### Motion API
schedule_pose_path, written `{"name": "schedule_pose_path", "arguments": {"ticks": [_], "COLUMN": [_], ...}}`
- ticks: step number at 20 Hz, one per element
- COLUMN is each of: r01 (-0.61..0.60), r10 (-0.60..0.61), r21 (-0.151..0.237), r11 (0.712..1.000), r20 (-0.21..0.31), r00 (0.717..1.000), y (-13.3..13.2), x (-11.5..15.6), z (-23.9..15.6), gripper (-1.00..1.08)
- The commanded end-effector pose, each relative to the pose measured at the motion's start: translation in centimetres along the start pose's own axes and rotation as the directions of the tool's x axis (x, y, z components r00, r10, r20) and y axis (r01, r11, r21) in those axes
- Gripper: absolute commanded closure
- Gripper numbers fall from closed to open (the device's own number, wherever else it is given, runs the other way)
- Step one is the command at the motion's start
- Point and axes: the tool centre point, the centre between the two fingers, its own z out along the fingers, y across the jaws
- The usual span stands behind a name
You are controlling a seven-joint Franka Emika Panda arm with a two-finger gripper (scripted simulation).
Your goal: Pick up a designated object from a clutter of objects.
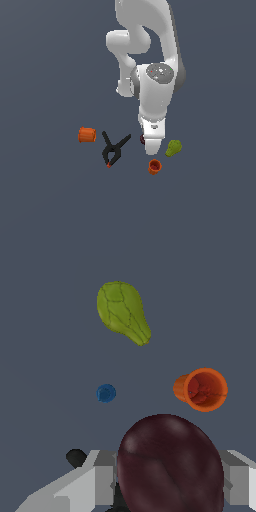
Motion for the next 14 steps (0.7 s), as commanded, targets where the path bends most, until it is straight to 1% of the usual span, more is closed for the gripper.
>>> {"name": "schedule_pose_path", "arguments": {"ticks": [1, 14], "r01": [0.001, 0.0], "r10": [-0.001, 0.0], "r21": [-0.001, -0.001], "r11": [1.0, 1.0], "r20": [-0.002, -0.003], "r00": [1.0, 1.0], "y": [0.1, 0.9], "x": [-1.5, -9.0], "z": [-2.8, -16.2], "gripper": [1.08, 1.08]}}
